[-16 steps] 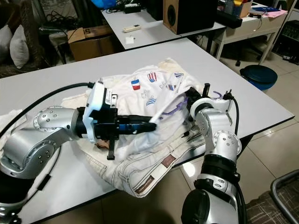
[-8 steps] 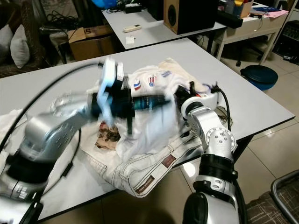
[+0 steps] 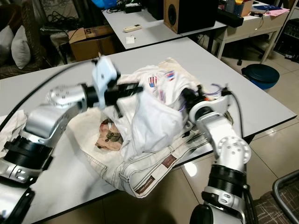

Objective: Hang hanger

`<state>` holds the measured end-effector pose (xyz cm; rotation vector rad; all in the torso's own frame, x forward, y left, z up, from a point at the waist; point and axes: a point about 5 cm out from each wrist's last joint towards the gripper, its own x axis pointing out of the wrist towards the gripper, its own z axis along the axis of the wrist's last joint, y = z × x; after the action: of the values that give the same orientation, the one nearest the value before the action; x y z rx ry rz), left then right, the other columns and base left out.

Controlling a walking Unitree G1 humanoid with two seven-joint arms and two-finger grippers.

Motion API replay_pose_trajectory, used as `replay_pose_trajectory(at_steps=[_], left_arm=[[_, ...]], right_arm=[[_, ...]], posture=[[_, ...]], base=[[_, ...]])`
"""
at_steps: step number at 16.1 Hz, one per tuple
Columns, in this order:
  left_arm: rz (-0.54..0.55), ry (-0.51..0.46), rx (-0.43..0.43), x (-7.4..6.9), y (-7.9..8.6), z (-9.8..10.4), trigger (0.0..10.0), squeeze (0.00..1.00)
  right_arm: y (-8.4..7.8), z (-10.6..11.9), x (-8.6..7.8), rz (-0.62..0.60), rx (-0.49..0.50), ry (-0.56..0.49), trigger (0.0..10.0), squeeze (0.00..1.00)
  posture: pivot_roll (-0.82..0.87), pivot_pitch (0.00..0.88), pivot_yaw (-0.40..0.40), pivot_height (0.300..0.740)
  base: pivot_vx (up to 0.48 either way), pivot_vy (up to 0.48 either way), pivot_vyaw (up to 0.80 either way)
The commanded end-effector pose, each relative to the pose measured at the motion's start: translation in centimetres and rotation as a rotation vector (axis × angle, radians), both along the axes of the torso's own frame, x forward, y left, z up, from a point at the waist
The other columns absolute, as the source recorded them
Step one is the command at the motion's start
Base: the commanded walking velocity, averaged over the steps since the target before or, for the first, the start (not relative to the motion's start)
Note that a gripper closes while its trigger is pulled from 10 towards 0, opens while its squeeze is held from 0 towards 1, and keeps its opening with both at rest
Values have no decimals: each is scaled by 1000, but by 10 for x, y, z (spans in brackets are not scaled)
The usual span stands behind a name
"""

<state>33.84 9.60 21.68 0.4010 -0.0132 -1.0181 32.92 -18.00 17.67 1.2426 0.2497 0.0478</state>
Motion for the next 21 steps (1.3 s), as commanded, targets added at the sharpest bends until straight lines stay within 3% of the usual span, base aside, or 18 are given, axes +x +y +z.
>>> replay_pose_trajectory(at_steps=[1, 2, 4, 7, 9, 10, 13, 15, 17, 18, 19, 20, 21], left_arm=[[51, 11, 61, 4, 6, -13, 10000, 0], [44, 28, 42, 4, 6, -13, 10000, 1000], [-20, 71, -76, -1, 5, 0, 10000, 1000], [-71, 117, -165, -6, 15, 15, 10000, 1000], [4, 91, -164, -2, 27, 16, 10000, 1000], [49, 109, -156, -1, 37, 13, 10000, 0], [129, 152, -134, -4, 53, 3, 10000, 0], [191, 143, -180, -6, 64, 4, 10000, 0], [348, 97, -249, -7, 89, 12, 10000, 0], [462, 63, -225, -8, 104, 12, 10000, 0], [559, 47, -209, -11, 117, 12, 10000, 0], [585, 29, -198, -16, 121, 12, 10000, 0], [594, 13, -179, -30, 121, 11, 10000, 0]], right_arm=[[0, 13, 1, 10, 7, -42, 10000, 0], [0, 16, 2, 15, 2, -51, 10000, 0], [1, 19, 4, 23, -14, -58, 10000, 0], [0, 18, 6, 17, -37, -55, 10000, 0], [-1, 19, 6, 10, -58, -64, 10000, 0], [0, 23, 6, 18, -74, -86, 10000, 0], [1, 26, 6, 44, -114, -106, 10000, 0], [9, 37, 4, 112, -185, -183, 10000, 0], [35, 70, -11, 314, -436, -431, 10000, 0], [48, 82, -24, 412, -532, -532, 10000, 0], [58, 94, -40, 509, -546, -635, 10000, 0], [60, 100, -50, 550, -551, -697, 10000, 0], [59, 110, -69, 625, -560, -804, 10000, 0]], posture=[[-3, 0, 124, 740], [-3, 0, 121, 740], [-1, 0, 116, 740], [1, 0, 112, 740], [2, 0, 112, 740], [2, 0, 110, 740], [5, 0, 102, 740], [4, 0, 108, 740], [9, 0, 113, 740], [12, 0, 110, 740], [18, 0, 107, 740], [26, 0, 103, 740], [29, 0, 100, 740]], base=[[0, 0, 0], [0, 0, 0], [0, 0, 0], [0, 0, 0], [0, 0, 0], [0, 0, 0], [0, 0, 0], [0, 0, 0], [0, 0, 800], [0, 0, 800], [0, 0, 800], [0, 0, 800], [0, 0, 800]])
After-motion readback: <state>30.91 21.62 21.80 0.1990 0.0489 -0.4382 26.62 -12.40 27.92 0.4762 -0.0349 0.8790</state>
